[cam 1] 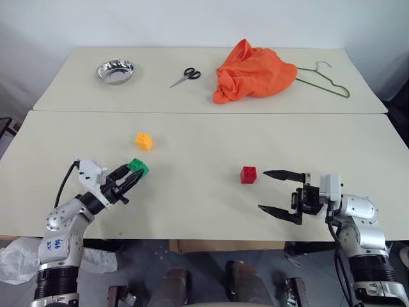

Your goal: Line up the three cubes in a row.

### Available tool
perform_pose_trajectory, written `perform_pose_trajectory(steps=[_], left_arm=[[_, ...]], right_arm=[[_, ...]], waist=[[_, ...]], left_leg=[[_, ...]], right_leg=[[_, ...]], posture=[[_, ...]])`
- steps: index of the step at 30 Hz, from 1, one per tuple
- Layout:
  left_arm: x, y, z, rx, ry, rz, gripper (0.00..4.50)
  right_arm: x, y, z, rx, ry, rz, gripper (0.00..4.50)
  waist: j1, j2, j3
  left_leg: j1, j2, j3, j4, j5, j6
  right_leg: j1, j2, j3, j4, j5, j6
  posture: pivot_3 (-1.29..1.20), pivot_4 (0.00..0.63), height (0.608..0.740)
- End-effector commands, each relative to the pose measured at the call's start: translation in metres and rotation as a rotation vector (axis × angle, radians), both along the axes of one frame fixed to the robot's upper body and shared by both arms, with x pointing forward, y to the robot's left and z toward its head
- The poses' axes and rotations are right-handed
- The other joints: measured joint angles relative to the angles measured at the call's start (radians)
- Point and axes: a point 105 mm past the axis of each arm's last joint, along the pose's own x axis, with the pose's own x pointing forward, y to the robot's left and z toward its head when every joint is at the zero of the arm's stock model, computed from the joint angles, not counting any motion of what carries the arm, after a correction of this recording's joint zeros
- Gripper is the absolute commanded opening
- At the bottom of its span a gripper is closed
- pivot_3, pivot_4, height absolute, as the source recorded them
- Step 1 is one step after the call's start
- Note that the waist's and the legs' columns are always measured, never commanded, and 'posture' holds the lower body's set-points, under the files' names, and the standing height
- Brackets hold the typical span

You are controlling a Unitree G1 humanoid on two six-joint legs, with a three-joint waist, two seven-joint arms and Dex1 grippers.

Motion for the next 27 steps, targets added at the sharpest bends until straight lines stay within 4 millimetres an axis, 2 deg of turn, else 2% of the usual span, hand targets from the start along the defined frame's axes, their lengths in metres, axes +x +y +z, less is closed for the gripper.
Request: perform_pose_trajectory(steps=[1, 2, 4, 8, 13, 25, 27], left_arm=[[-0.003, -0.029, 0.033, 0.082, -0.073, -0.234, 1.47], [0.0, -0.05, 0.037, 0.14, -0.081, -0.358, 1.47], [0.004, -0.076, 0.037, 0.23, -0.077, -0.511, 1.47], [0.027, -0.107, 0.008, 0.292, -0.066, -0.608, 1.47], [0.045, -0.123, -0.007, 0.29, -0.052, -0.639, 1.47], [0.05, -0.13, -0.015, 0.29, -0.015, -0.709, 1.47], [0.053, -0.129, -0.014, 0.294, -0.025, -0.684, 2.21]], right_arm=[[-0.001, -0.013, 0.016, -0.002, -0.06, -0.044, 4.5], [0.0, -0.019, 0.016, -0.01, -0.058, -0.076, 4.5], [-0.001, -0.027, 0.015, -0.02, -0.056, -0.115, 4.5], [-0.009, -0.025, 0.01, -0.011, -0.052, -0.144, 4.5], [-0.02, -0.018, 0.011, 0.006, -0.053, -0.164, 4.5], [-0.026, -0.016, 0.009, 0.01, -0.042, -0.197, 4.5], [-0.026, -0.014, 0.009, 0.012, -0.041, -0.195, 4.5]], waist=[[0.003, 0.0, 0.0], [0.007, 0.0, 0.0], [0.02, 0.0, 0.0], [0.024, 0.004, -0.002], [0.005, 0.0, 0.0], [0.003, 0.0, 0.0], [0.004, 0.0, 0.0]], left_leg=[[0.0, 0.0, 0.0, 0.0, 0.0, 0.0], [0.0, 0.0, 0.0, 0.0, 0.0, 0.0], [0.0, -0.002, -0.001, 0.001, 0.0, 0.0], [0.001, -0.004, 0.0, 0.001, 0.0, 0.002], [-0.003, 0.0, 0.003, 0.0, 0.0, 0.001], [-0.003, 0.002, 0.004, 0.002, 0.0, 0.001], [-0.003, 0.001, 0.004, 0.003, 0.0, 0.001]], right_leg=[[0.0, 0.0, 0.0, 0.0, 0.0, 0.0], [0.0, 0.0, 0.0, 0.0, 0.0, 0.0], [0.001, -0.001, -0.002, 0.0, 0.0, 0.0], [0.002, 0.0, -0.002, 0.001, 0.0, 0.001], [-0.003, 0.008, 0.0, 0.002, 0.001, 0.001], [-0.003, 0.01, 0.002, 0.004, 0.001, 0.001], [-0.003, 0.01, 0.003, 0.005, 0.001, 0.001]], posture=[[0.0, 0.15, 0.74], [0.0, 0.15, 0.74], [0.0, 0.15, 0.74], [0.0, 0.15, 0.74], [0.0, 0.15, 0.74], [0.0, 0.15, 0.74], [0.0, 0.15, 0.74]])
